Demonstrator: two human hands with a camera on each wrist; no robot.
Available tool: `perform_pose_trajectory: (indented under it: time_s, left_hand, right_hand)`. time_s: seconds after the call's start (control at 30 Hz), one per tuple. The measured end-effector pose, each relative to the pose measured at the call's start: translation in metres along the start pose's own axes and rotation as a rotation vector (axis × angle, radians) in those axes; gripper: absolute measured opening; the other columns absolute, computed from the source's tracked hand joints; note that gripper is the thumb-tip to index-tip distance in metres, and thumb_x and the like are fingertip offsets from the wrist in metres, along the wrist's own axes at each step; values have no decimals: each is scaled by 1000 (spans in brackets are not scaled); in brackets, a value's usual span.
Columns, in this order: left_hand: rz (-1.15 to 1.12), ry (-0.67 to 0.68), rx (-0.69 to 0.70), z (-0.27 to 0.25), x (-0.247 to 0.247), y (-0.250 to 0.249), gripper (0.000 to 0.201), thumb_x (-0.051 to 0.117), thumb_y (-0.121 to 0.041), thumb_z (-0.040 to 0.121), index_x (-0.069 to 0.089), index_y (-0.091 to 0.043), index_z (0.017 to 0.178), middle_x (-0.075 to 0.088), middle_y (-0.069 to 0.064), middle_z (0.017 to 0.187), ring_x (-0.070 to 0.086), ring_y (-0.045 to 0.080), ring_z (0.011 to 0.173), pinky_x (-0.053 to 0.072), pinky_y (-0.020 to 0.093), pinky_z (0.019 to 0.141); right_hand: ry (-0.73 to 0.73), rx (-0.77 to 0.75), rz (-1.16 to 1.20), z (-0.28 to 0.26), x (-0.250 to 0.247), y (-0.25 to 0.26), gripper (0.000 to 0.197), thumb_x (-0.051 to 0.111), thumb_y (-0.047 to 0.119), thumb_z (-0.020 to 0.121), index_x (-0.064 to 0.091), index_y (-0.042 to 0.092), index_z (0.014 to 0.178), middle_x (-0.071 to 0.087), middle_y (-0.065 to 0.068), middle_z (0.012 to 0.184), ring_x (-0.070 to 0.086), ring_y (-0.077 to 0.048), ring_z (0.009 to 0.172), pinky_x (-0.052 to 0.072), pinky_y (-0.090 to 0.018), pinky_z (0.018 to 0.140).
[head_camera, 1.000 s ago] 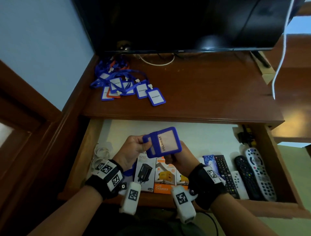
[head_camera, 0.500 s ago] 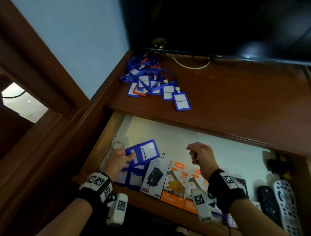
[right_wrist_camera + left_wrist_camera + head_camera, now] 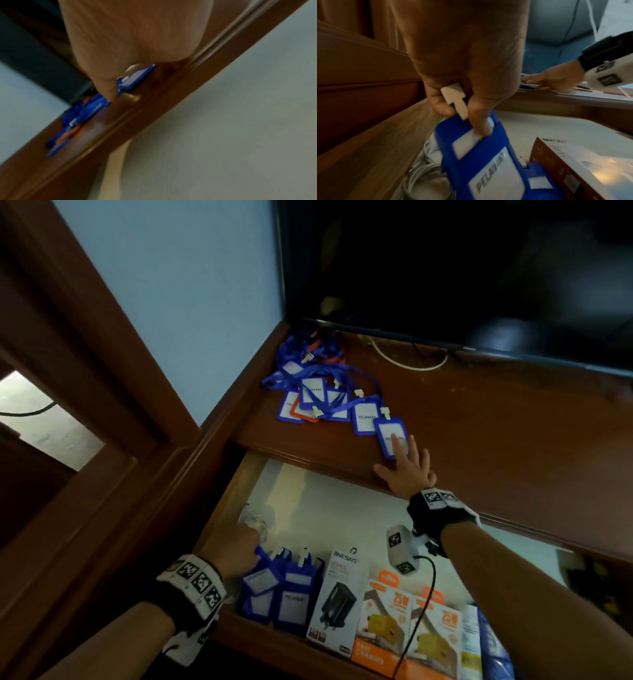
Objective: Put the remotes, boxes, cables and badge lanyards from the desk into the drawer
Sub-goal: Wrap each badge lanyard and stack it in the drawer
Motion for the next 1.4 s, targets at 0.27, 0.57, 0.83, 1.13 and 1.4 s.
perform_pose_trajectory:
  time_s: [0.27, 0.57, 0.83, 1.13, 1.4]
  left_hand:
    - [168, 216, 149, 24, 11, -8, 21, 45, -14, 92, 52, -11, 73, 51, 2, 78, 50, 16, 67, 37, 27, 59]
    - [202, 191, 237, 40, 22, -22, 24, 47, -11, 89, 62, -3, 105, 63, 15, 113, 63, 28, 100, 44, 31, 71]
    - [119, 16, 206, 36, 28, -26, 43, 59, -20, 85, 45, -12, 125, 47, 10, 126, 51, 28, 111, 44, 37, 81]
    - [-522, -152, 229, 39, -38, -71, 34, 54, -34, 93, 49, -25, 125, 52, -5, 124, 54, 14, 108, 45, 30, 90]
    - [-1593, 36, 180, 45, -118, -109, 41, 41, -53, 96, 61, -20, 111, 71, 2, 107, 64, 16, 95, 42, 30, 76]
  right_hand:
    - [-197, -91, -248, -23, 27, -16, 78, 54, 64, 83, 18, 40, 149, 5, 3, 161, 1, -23, 148, 11, -49, 115]
    - [-352, -26, -229, -31, 27, -4, 45, 72, 7, 68, 57, 14, 110, 47, -16, 123, 49, -39, 111, 44, -52, 94]
    - [-350, -43, -206, -49, 13, -3, 23, 68, 5, 75, 59, 6, 96, 51, -13, 106, 59, -37, 86, 38, -30, 62]
    - [-402, 114, 210, -64, -17, 12, 13, 54, 6, 86, 58, 7, 98, 65, -18, 88, 60, -34, 79, 40, -28, 60]
    - [-409, -160, 288, -113, -38, 33, 23, 68, 6, 80, 50, 18, 70, 47, 10, 60, 42, -2, 54, 34, -13, 46]
Point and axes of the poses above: each hand's wrist, its own z-axis towards the middle knuckle, its own x-axis out of the palm, y = z × x, the point moved 1 cm from there along z, towards the middle knuckle
